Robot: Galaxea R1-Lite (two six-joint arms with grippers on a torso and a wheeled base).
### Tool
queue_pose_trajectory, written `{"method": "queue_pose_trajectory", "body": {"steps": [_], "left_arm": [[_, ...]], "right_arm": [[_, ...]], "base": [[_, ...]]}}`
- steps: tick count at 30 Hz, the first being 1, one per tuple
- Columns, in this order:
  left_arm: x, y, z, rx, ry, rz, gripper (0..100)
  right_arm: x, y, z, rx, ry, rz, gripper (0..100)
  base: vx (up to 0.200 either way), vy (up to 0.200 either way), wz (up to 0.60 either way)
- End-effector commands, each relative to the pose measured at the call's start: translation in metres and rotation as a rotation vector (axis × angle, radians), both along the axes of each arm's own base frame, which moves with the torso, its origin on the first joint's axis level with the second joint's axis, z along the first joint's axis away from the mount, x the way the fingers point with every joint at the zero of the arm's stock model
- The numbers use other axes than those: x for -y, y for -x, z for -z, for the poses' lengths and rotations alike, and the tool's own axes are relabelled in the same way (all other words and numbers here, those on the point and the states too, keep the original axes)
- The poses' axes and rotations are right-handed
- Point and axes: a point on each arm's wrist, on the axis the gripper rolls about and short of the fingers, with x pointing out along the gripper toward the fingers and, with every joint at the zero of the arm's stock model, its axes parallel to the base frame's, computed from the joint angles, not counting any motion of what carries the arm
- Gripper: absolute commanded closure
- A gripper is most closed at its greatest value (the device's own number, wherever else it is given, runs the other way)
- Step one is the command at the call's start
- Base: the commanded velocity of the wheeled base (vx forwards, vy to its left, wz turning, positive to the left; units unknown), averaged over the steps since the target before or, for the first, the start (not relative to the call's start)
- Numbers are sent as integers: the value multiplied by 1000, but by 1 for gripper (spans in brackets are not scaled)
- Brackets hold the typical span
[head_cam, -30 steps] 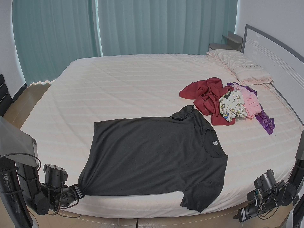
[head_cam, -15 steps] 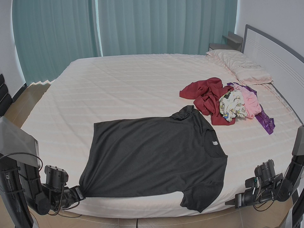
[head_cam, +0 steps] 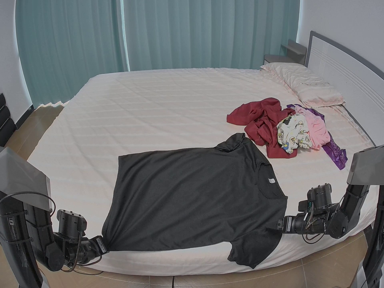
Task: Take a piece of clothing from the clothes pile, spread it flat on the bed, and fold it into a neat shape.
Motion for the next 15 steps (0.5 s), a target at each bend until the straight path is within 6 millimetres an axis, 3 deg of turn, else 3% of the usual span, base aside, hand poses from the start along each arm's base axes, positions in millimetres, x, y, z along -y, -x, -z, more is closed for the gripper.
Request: {"method": "queue_pose_trajectory", "body": {"steps": [1,4,10,11,15], "left_arm": [[0,-1,1,-4,7,0,100],[-1,-1,1,-4,8,-1,100],[-1,-1,1,-5,8,-4,100],[-2,-1,1,-4,8,-6,100],[-2,-1,2,-5,9,-5,100]], "right_arm": [[-1,-21,25,-21,28,27,0],[-2,-29,34,-16,54,49,0],[-5,-42,32,29,47,53,0],[-5,-45,31,39,43,56,100],[-4,-57,27,75,30,74,100]], "base": [[0,0,0],[0,0,0],[0,0,0],[0,0,0],[0,0,0]]}}
